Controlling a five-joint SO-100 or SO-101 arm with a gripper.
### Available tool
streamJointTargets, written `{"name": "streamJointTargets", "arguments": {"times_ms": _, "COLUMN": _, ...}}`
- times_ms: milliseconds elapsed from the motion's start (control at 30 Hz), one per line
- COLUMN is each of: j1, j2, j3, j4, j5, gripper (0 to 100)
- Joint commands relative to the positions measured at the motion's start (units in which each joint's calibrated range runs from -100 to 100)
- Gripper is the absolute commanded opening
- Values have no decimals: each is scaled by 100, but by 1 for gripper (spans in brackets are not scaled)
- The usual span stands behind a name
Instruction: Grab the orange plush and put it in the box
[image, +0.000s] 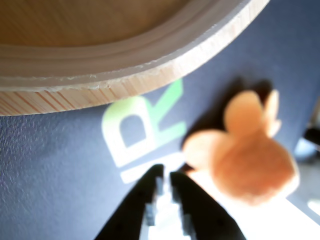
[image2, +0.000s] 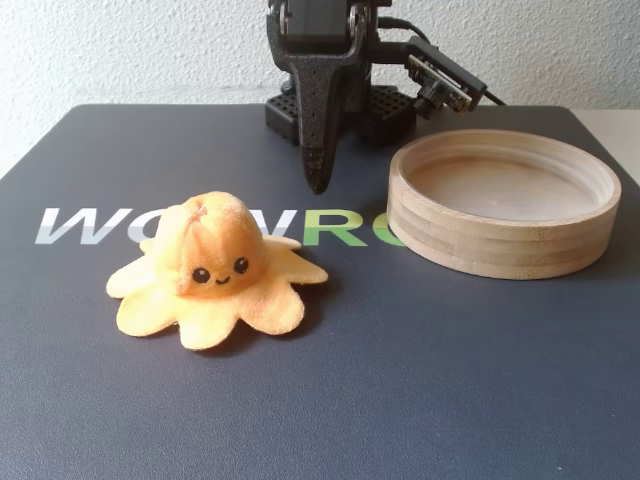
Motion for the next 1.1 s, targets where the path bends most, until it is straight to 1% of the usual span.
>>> {"name": "streamJointTargets", "arguments": {"times_ms": 0, "j1": 17, "j2": -44, "j3": 72, "j4": -27, "j5": -13, "gripper": 1}}
{"name": "streamJointTargets", "arguments": {"times_ms": 1067, "j1": -28, "j2": -44, "j3": 72, "j4": -18, "j5": -13, "gripper": 1}}
